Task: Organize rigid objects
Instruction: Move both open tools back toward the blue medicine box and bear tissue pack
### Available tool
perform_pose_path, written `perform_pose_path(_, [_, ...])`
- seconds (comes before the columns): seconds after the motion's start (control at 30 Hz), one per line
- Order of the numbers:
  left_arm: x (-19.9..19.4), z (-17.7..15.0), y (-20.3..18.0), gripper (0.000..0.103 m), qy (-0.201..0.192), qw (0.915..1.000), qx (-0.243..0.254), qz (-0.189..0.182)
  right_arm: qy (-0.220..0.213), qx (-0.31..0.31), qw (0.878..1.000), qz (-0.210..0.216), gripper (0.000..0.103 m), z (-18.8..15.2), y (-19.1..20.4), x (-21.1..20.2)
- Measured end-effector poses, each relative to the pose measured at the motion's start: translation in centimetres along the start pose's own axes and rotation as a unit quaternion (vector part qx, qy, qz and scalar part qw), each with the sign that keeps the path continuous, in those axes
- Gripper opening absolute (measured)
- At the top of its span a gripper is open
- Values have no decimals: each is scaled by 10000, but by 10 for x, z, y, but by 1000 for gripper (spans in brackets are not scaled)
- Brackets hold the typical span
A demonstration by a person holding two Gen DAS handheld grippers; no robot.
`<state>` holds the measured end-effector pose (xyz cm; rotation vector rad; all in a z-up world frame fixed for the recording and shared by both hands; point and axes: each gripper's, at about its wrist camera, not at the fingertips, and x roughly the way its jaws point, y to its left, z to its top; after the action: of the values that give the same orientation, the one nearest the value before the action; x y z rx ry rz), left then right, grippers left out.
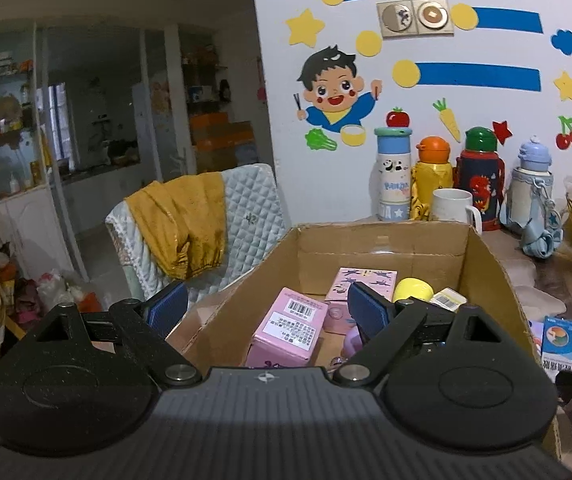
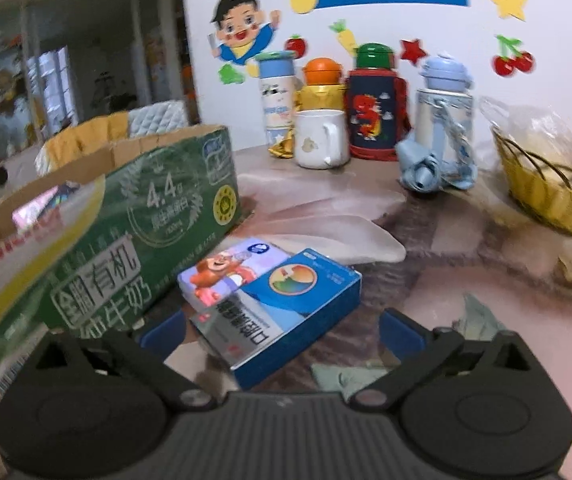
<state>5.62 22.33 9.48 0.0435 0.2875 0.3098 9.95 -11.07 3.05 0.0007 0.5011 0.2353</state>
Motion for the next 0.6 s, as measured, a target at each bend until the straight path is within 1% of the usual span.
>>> perform_pose_path(0.1, [-1,1,2,103,11,9999,-106,-3,141,-353,9993,59,102,-1,-4,11])
perform_pose_path(0.13, [-1,2,2,103,16,9999,-130,-9,238,-338,9991,106,102,-1,-6,14])
perform_pose_path(0.23, [-4,4,3,103,-37,9997,-244,30,298,-58,9995,39,102,3,-10,19])
perform_pose_path(0.33, [-7,7,5,103,-91,9992,-354,139,314,291,9990,97,102,6,-9,23])
perform_pose_path(0.4, [-11,9,6,103,-145,9988,-435,170,388,495,9980,-12,102,8,-7,28])
perform_pose_path(0.47, [-14,11,7,103,-198,9987,-446,169,404,512,9978,-109,102,10,-4,32])
perform_pose_path(0.5, [-16,11,7,103,-217,9987,-439,174,406,431,9980,-220,102,10,-4,33])
perform_pose_path(0.6, [-20,14,9,103,-230,9987,-422,140,492,6,9962,-722,102,6,-7,31])
